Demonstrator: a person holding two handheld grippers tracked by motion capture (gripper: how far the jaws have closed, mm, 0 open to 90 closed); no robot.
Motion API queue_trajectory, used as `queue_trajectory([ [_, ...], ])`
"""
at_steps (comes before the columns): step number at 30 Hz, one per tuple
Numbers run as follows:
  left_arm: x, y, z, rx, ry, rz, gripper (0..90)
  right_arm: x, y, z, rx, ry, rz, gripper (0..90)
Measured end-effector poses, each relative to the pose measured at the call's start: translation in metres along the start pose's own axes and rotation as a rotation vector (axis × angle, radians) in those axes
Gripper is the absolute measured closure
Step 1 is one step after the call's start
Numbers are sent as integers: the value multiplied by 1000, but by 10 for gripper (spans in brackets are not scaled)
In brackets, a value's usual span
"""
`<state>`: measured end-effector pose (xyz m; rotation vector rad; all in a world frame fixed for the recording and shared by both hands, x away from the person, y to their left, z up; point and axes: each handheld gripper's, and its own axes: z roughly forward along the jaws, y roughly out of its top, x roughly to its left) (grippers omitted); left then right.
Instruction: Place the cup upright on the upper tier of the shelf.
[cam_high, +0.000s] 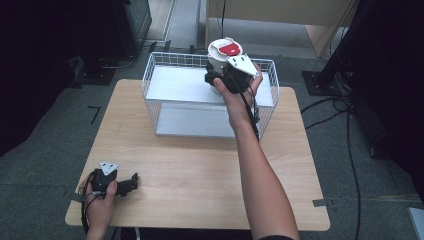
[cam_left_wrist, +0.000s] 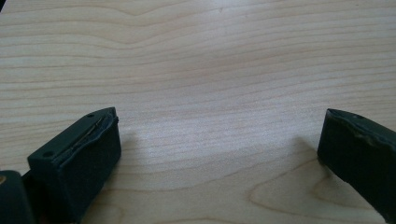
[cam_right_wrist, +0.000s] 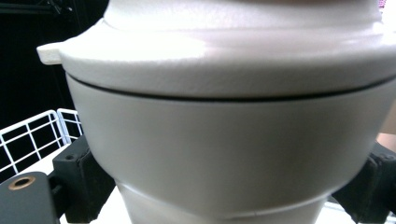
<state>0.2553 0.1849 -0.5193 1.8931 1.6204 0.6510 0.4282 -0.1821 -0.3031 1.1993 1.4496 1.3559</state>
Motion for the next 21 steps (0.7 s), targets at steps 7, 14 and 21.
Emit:
queue_trajectory([
  [7, 0, 0, 0, 1, 0, 1, 0, -1, -2, 1, 8, 3, 0, 85],
  [14, 0, 0, 0, 1, 1, 4, 0, -2, -5, 0, 9, 8, 2, 85],
  [21, 0, 0, 0, 1, 0, 1, 0, -4, -3, -3, 30, 33, 14, 82],
])
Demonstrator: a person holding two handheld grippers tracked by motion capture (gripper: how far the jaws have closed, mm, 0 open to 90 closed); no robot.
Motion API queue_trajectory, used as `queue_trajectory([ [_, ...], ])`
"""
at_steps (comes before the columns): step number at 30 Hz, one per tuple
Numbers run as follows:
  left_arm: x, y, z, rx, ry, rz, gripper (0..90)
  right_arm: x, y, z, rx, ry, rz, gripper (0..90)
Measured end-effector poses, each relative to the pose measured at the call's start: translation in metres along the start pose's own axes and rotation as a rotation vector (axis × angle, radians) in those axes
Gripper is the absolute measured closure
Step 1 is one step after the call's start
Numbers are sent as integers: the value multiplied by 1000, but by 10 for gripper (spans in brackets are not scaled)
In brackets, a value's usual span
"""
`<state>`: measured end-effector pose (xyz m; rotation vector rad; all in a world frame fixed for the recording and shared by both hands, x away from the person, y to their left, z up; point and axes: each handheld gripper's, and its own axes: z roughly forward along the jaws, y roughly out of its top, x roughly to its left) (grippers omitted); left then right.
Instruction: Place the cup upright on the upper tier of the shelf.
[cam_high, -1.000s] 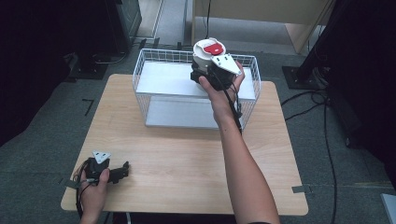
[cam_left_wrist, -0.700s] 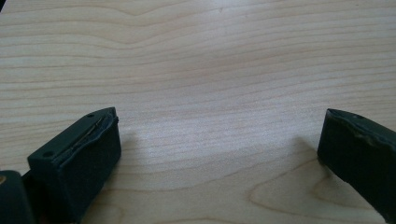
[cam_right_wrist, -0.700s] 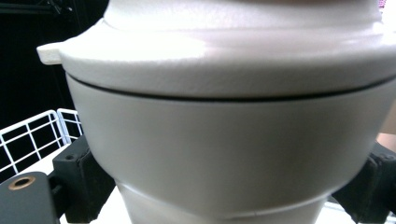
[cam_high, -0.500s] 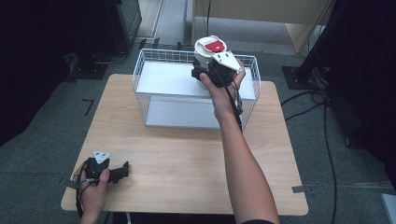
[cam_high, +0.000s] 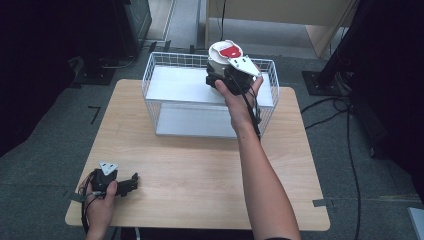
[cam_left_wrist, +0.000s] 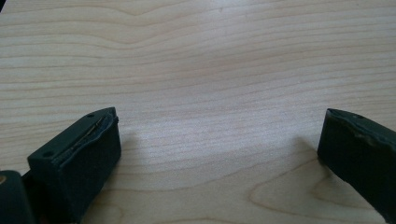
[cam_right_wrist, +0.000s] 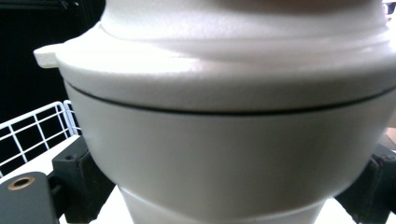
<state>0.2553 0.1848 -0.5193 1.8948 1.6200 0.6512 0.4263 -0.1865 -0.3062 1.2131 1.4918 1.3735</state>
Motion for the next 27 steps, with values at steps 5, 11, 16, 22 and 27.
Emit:
queue_trajectory([
  [5, 0, 0, 0, 0, 0, 0, 0, -1, 0, -1, 13, 16, 10, 70],
  [11, 0, 0, 0, 0, 1, 1, 0, -1, -1, -2, 15, 13, 2, 93],
  [16, 0, 0, 0, 0, 1, 3, 0, -1, -3, -4, 6, 4, 5, 110],
  [22, 0, 0, 0, 0, 1, 2, 0, -1, -3, -5, 2, 6, 2, 111],
  [27, 0, 0, 0, 0, -1, -1, 0, -2, -8, -7, 21, 33, -5, 50],
])
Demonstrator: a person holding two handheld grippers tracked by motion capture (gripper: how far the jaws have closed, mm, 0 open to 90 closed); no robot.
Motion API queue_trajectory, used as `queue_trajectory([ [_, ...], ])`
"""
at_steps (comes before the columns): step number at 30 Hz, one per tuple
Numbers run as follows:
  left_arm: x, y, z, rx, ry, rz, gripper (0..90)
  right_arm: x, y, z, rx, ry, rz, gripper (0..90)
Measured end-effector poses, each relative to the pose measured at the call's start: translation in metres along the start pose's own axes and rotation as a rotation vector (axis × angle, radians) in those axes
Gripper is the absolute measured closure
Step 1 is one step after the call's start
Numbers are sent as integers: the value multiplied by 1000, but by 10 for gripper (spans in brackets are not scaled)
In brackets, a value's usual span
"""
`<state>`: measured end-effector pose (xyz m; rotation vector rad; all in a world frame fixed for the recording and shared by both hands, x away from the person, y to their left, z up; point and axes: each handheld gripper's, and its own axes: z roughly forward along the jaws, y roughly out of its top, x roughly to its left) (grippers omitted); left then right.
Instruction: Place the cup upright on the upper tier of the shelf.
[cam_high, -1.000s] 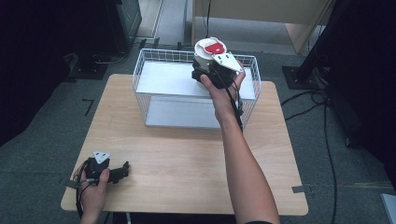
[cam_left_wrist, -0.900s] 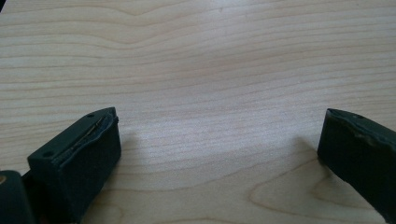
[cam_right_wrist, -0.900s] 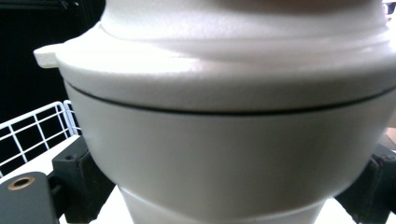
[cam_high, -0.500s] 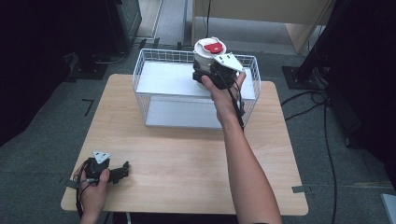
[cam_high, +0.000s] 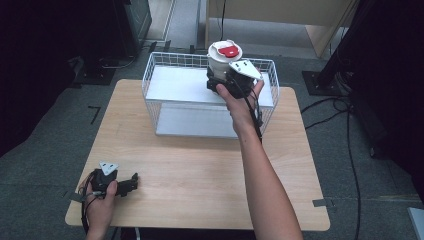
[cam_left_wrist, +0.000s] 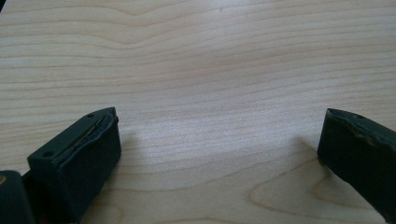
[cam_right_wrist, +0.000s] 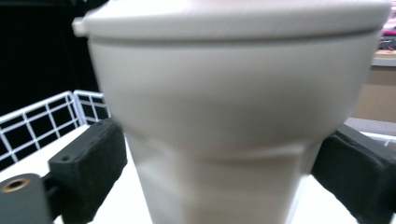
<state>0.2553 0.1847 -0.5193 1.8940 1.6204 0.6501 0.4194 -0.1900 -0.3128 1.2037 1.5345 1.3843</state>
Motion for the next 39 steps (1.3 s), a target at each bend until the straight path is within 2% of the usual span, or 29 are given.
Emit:
queue_trajectory([
  [19, 0, 0, 0, 1, 1, 2, 0, 1, -20, -28, 12, 34, -45, 34],
  [28, 0, 0, 0, 1, 1, 2, 0, 4, -27, -51, 7, 61, -61, 34],
  [39, 0, 0, 0, 3, 1, 3, 0, -3, -41, -80, 14, 60, -67, 34],
])
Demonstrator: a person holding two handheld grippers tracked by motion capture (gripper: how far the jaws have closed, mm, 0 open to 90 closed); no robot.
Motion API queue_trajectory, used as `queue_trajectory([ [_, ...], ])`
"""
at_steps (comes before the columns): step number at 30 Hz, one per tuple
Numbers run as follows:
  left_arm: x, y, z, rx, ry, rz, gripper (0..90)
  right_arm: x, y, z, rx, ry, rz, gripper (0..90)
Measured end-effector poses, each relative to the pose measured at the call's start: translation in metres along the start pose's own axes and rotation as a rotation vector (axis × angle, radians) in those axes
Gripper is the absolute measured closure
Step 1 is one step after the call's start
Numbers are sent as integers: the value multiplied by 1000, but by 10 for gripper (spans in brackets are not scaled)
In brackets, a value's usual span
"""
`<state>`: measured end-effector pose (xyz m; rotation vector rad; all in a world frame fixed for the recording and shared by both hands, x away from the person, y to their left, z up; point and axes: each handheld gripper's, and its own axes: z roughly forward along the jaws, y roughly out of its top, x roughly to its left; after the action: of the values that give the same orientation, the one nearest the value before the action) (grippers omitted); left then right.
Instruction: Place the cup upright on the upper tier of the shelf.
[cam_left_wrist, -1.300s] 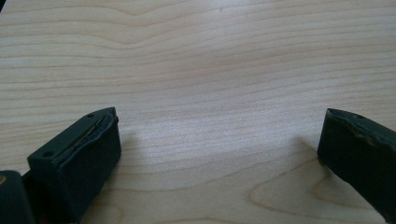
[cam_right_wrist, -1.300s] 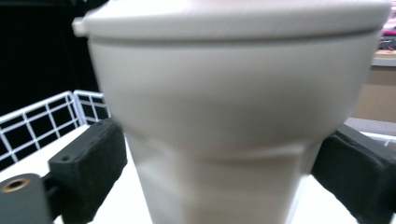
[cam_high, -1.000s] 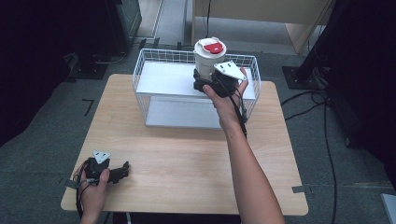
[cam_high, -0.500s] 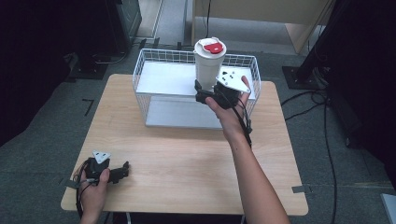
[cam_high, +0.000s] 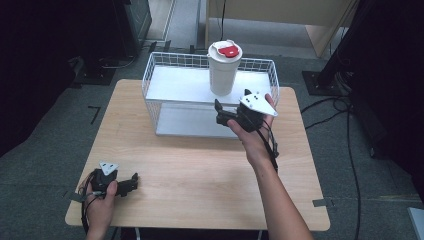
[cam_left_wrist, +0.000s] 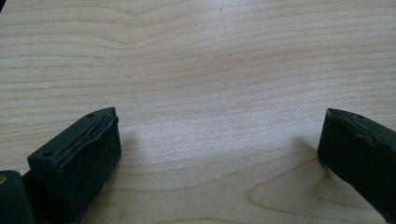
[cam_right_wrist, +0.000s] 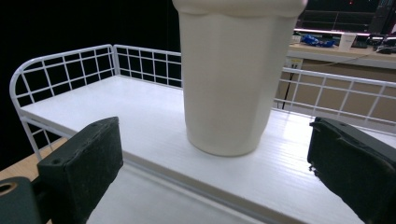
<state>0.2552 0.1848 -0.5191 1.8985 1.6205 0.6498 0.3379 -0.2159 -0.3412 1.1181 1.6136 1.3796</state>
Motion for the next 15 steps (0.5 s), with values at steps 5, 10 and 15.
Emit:
queue_trajectory([
  [5, 0, 0, 0, -2, 1, -1, 0, -5, -7, -15, -2, -14, -17, 34],
  [10, 0, 0, 0, -1, 1, 0, 0, -10, -17, -28, 11, -26, -17, 34],
  [15, 0, 0, 0, -2, 1, -1, 0, -16, -28, -42, 23, -27, 5, 34],
])
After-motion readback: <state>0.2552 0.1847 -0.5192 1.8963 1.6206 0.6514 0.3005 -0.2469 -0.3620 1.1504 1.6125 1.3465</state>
